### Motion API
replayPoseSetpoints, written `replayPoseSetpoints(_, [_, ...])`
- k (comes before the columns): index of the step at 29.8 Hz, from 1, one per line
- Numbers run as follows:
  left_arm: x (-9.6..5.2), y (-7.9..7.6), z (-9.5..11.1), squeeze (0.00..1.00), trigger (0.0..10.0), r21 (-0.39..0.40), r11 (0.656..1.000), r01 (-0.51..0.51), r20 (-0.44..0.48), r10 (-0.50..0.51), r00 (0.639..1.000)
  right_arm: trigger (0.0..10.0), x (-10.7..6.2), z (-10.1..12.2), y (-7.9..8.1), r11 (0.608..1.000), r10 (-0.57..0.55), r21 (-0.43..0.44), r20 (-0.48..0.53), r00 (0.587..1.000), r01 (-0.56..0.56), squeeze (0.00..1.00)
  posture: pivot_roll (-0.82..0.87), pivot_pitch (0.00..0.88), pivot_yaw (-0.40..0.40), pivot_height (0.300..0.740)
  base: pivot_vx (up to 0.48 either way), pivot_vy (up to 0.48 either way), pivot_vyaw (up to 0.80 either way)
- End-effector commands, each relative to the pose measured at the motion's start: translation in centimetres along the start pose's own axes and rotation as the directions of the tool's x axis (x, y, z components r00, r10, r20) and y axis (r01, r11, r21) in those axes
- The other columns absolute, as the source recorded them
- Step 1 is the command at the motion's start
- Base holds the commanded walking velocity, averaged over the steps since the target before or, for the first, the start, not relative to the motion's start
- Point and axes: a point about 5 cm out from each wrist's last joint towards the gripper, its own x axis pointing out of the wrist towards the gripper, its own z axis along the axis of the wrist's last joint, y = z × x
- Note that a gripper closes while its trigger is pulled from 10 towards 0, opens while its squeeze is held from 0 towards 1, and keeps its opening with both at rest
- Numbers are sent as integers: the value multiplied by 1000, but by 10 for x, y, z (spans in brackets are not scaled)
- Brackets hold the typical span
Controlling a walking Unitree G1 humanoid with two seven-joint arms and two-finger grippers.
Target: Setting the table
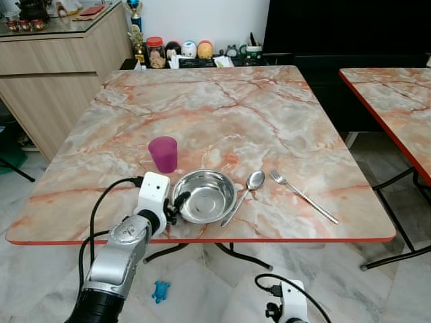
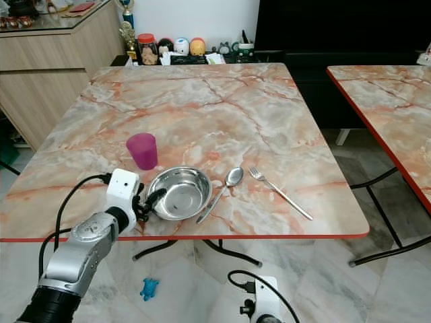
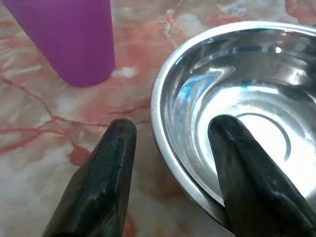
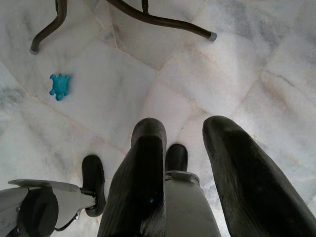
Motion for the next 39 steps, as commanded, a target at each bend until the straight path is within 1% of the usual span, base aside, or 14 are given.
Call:
replayPoseSetpoints(1, [2,-3,-1,0,10000,-16,1000,15,-35,-15,999,10000,0,0,1,1000,3,1,-3,1000,-3,0,104,11,14,740,0,0,0])
replayPoseSetpoints(3, [3,-2,3,0,10000,-37,999,19,-31,-20,999,10000,0,0,1,1000,3,1,-3,1000,-3,0,106,11,14,740,0,0,0])
replayPoseSetpoints(9, [4,-2,13,0,10000,-45,998,49,-40,-51,998,10000,0,0,1,1000,5,2,-3,1000,-5,0,108,10,18,740,0,0,0])
replayPoseSetpoints(10, [5,-2,14,0,8549,-42,998,53,-48,-55,997,10000,0,0,2,1000,5,2,-3,1000,-5,0,108,9,19,740,0,0,0])
replayPoseSetpoints(11, [5,-2,14,0,8549,-42,998,53,-48,-55,997,10000,0,0,2,1000,5,2,-3,1000,-5,0,108,9,19,740,0,0,0])
replayPoseSetpoints(12, [4,-4,15,0,0,-33,997,73,-57,-75,996,10000,0,0,2,1000,5,4,-3,1000,-5,0,108,10,19,740,0,0,0])
replayPoseSetpoints(15, [4,-5,16,0,0,-31,996,81,-60,-83,995,10000,0,0,2,1000,5,5,-3,1000,-5,0,108,9,19,740,0,0,0])
replayPoseSetpoints(18, [3,-9,14,0,0,-28,994,104,-95,-107,990,10000,0,0,2,1000,6,5,-3,1000,-6,0,108,9,20,740,0,0,0])
replayPoseSetpoints(27, [2,-8,15,0,0,-22,994,110,-134,-112,985,10000,0,0,2,1000,7,4,-3,1000,-7,0,110,10,21,740,0,0,0])
replayPoseSetpoints(39, [0,-12,14,0,0,-34,992,119,-138,-123,983,10000,0,0,2,1000,7,2,-4,1000,-7,0,109,9,18,740,0,0,0])
